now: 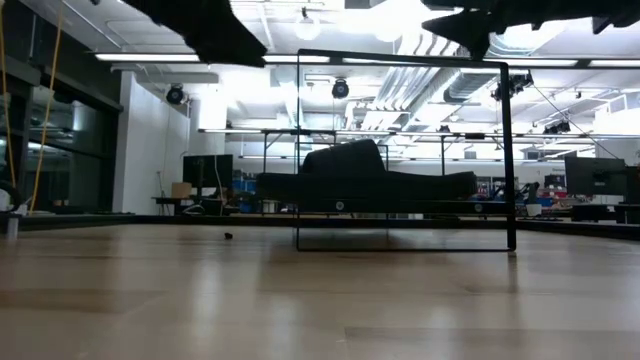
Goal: Pick and place slides into the shelf
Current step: Return to Home Position
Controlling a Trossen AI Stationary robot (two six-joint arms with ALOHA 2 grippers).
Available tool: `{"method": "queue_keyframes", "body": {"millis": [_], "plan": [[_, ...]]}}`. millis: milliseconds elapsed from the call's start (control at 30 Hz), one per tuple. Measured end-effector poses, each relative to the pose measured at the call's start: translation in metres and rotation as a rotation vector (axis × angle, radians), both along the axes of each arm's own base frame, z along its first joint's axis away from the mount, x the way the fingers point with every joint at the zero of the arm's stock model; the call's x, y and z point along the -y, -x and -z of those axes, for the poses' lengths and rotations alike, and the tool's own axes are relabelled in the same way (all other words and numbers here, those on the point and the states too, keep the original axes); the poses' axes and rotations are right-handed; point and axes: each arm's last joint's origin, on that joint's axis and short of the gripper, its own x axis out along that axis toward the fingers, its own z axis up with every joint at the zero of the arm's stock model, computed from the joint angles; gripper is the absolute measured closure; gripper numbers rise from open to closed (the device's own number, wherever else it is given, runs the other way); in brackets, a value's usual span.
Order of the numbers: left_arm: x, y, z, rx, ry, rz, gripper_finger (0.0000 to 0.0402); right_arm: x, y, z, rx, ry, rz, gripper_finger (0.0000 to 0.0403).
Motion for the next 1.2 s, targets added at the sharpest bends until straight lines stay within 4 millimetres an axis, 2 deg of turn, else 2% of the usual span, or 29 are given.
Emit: {"method": "queue_keyframes", "body": {"millis": [367, 633, 867, 1000, 1200], "plan": [[0.008, 0.039, 0.001, 0.12, 0.008, 0.033, 0.0173, -0.014, 0.033, -0.013, 0.076, 0.021, -0.051, 0.0187], [0.01, 0.07, 0.001, 0.225, 0.018, 0.024, 0.0172, -0.013, 0.071, 0.02, 0.262, -0.002, -0.005, 0.0187], [0.012, 0.096, 0.013, 0.307, 0.01, 0.025, 0.0174, -0.011, 0.099, 0.037, 0.423, 0.018, -0.043, 0.0187], [0.013, 0.108, 0.017, 0.378, 0.009, 0.026, 0.0172, -0.011, 0.108, 0.048, 0.482, 0.013, -0.042, 0.0187], [0.015, 0.124, 0.023, 0.448, 0.009, 0.055, 0.0174, -0.011, 0.104, 0.056, 0.477, 0.024, -0.038, 0.0187]]}}
